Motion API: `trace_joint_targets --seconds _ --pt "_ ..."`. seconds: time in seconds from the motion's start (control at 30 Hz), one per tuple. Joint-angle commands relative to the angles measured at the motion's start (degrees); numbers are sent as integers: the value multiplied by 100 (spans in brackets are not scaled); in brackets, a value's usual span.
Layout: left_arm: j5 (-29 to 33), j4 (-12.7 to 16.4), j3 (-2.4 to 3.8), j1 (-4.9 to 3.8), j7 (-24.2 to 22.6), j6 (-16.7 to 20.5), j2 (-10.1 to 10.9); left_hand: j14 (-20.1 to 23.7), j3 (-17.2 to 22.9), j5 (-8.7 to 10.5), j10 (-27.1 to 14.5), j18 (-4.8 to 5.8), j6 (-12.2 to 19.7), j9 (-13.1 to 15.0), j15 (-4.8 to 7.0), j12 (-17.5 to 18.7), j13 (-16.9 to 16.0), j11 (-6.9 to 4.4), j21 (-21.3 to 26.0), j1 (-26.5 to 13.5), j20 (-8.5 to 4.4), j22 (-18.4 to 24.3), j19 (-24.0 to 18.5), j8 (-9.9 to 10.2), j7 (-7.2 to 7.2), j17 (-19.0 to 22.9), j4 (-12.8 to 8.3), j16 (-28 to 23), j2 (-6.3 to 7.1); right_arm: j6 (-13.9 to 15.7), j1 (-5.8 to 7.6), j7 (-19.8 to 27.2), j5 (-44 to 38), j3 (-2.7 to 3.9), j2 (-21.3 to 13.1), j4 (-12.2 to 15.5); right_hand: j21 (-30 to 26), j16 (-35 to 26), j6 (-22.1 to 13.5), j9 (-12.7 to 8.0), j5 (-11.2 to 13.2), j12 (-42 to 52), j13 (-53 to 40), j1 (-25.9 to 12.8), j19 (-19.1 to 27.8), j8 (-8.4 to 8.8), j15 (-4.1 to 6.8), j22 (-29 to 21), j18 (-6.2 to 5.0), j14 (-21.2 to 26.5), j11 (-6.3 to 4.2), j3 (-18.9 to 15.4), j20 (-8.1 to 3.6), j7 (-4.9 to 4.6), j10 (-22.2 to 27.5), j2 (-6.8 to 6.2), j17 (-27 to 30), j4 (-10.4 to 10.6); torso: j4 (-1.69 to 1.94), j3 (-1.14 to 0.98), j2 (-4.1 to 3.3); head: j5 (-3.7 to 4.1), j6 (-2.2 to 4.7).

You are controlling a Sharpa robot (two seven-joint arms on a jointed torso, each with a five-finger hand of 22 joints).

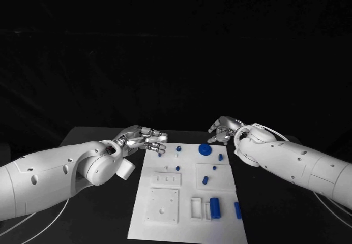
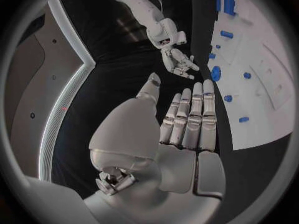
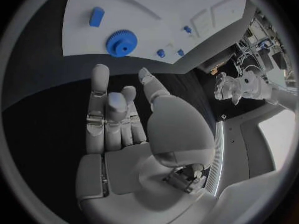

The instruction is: Assemble the parts on the task board

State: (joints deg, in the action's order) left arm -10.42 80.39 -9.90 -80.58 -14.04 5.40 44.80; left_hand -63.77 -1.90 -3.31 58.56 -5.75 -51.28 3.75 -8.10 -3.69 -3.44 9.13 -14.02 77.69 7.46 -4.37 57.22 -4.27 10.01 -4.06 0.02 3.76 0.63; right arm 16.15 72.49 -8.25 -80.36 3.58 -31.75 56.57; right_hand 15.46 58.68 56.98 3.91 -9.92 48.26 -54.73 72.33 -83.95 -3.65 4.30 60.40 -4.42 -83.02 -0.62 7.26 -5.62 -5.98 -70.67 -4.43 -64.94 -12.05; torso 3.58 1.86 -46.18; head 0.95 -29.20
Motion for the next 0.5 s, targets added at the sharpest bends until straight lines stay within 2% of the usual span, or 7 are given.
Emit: trace_joint_targets --seconds 0.03,0.07,0.13,0.23,0.5 --pt "-23 29 2 -3 -98 -108 -6 -2 -36 32 -54 17 19 2 13 21 -5 -13 31 8 -27 7 -9 15 -19 -2 -1 7 -33 -555 -62 169 87 -1 54 -104 46 79 -369 -30 26 100 -158 54 -89 12 12 117 -57 -54 -21 -32 4 -3 -62 -32 -158 55 13 -2 -5 15 -22" --pt "-23 37 2 -1 -98 -110 -5 -1 -35 32 -65 17 25 1 12 22 -4 -14 32 7 -26 6 -10 15 -24 -2 -2 8 -33 -575 -79 176 77 -1 68 -137 75 129 -608 -43 21 190 -276 78 -94 22 27 188 -42 -68 -41 -19 -12 2 -104 -71 -240 139 18 -3 -8 19 -25" --pt "-26 56 1 1 -97 -112 0 -1 -35 32 -65 17 25 1 12 22 -4 -14 32 7 -26 6 -10 15 -24 -2 -2 8 -33 -605 -112 190 58 -1 97 -200 70 115 -760 -51 10 191 -365 129 -73 29 24 295 -42 -79 -42 -15 -11 -1 -126 -125 -312 240 23 0 -9 18 -28" --pt "-38 82 1 3 -89 -106 6 -1 -34 32 -80 17 51 0 12 20 -5 -9 32 5 -25 7 -12 17 -16 -2 -3 8 -28 -622 -145 216 40 -1 136 -275 48 107 -1099 -76 -3 178 -395 150 -78 53 30 337 -38 -88 -46 7 -14 -6 -138 -157 -344 298 34 -12 -24 8 -30" --pt "-57 100 3 5 -72 -83 12 -1 -31 32 -83 16 48 1 11 20 -5 -2 30 3 -26 5 -9 15 -11 -2 -2 8 -31 -632 -183 253 -32 -3 249 -423 6 72 -852 -64 -50 142 -409 139 -81 39 34 383 -16 -91 -50 34 -21 5 -128 -102 -360 244 71 -20 -64 22 -17"
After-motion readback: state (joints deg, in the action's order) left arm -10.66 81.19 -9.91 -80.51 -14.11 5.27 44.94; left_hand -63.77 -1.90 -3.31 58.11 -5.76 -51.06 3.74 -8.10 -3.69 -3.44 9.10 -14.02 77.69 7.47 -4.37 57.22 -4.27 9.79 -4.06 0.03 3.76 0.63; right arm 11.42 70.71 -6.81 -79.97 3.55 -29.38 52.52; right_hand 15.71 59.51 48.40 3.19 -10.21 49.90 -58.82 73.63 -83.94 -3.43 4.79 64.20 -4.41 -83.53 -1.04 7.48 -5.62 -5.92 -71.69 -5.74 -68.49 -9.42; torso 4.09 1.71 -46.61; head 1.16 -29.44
